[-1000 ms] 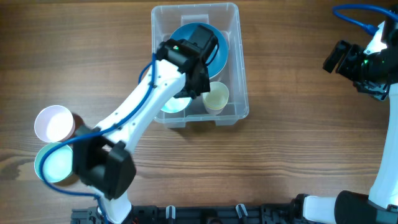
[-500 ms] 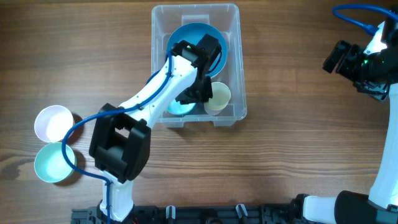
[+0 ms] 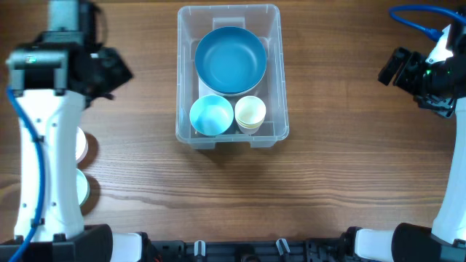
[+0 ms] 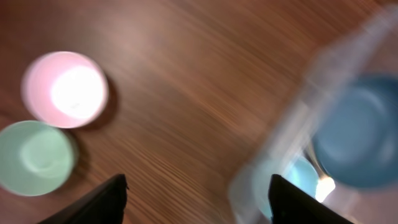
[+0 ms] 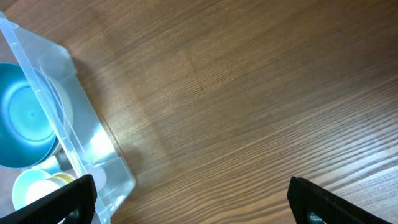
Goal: Pack container
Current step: 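Move the left gripper back and grasp the pink cup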
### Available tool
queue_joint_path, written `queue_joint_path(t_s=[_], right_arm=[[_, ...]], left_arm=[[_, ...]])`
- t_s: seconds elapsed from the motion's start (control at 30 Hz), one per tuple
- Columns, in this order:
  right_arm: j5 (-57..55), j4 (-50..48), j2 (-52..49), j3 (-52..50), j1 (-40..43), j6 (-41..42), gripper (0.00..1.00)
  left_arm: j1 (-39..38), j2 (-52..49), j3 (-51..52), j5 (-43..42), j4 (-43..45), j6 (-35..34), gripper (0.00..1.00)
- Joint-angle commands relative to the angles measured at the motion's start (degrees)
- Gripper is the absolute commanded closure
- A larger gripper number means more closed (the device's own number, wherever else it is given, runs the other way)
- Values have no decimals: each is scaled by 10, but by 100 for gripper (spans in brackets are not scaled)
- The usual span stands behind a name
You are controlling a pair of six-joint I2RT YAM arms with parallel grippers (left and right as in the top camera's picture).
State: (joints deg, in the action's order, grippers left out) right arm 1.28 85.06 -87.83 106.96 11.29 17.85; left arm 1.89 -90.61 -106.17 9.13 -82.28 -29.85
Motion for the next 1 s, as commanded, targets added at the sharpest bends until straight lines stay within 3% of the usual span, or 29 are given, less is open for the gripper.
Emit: queue_joint_path(t_s=[0.0,0.17,0.37,0.63,0.7,0.8,0.87,0.97], right_arm=[[1,-2,8,-6,-2,-9,0],[2,-2,8,-6,-2,-9,0],[2,-1,8,-6,-2,-9,0],[1,0,8,-6,-2,-9,0],[1,1,8,-6,-2,-9,0],[1,0,8,-6,-2,-9,0],[1,1,8,-6,-2,-9,0],[1,0,8,-6,-2,-9,0]], left_arm=[[99,-19,43,14,20,10,21],[196,-57,161,5,113,12,20],[209,-172,237,-7,207,12,19],[212,-277,237,-4,224,12,23],[212,-278,237,-5,232,12,35],[211,-278,237,-7,237,26,77],[211,-278,236,-7,238,29,87],[210,-276,234,-7,243,29,93]])
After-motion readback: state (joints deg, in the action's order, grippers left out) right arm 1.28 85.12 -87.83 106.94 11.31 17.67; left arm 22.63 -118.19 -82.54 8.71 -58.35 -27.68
